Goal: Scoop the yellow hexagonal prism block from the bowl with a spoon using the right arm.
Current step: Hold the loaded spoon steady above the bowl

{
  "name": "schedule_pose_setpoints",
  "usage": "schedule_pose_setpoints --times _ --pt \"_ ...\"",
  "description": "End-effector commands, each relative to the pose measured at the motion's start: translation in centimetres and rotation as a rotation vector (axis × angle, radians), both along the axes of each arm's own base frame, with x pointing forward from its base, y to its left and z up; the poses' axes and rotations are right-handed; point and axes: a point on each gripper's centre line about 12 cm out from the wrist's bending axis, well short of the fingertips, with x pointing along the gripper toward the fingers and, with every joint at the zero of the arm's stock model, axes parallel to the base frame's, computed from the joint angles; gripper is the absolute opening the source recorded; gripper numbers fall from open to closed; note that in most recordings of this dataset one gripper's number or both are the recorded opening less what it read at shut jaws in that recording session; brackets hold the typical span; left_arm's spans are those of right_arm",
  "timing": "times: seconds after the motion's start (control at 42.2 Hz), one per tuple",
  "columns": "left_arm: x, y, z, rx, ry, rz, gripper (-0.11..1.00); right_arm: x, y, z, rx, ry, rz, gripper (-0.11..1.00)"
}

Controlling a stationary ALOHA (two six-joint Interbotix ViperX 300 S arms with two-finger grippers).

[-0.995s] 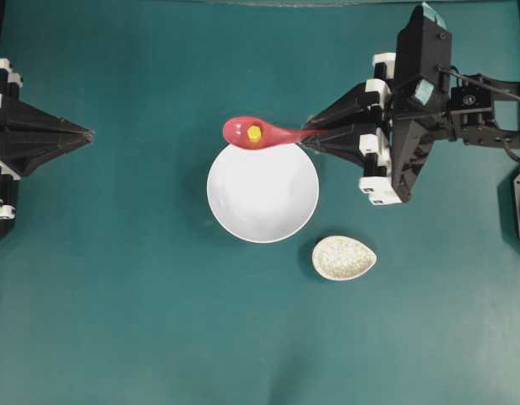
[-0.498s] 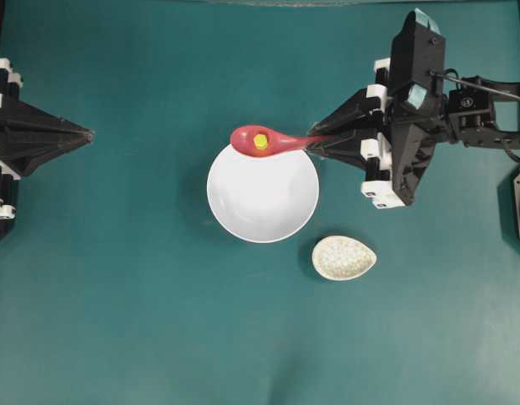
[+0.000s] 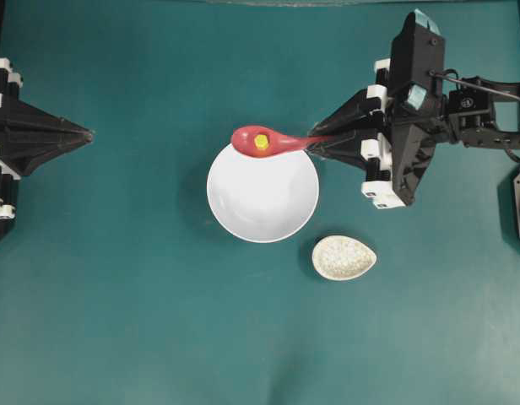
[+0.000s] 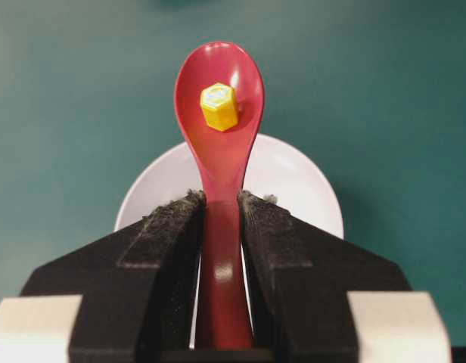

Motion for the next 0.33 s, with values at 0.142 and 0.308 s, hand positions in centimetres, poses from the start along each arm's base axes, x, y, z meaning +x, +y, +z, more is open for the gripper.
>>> schedule_pose_setpoints --times 0.142,0.308 --pt "0.07 0.06 0.54 0.003 -0.02 0.003 0.0 -0.14 0.04 1.12 -0.006 -0.038 0.0 0.22" --pt "0.12 0.06 0.4 0.002 -0.014 0.003 0.0 -0.1 0.03 1.23 -0.01 -0.044 0.001 0.22"
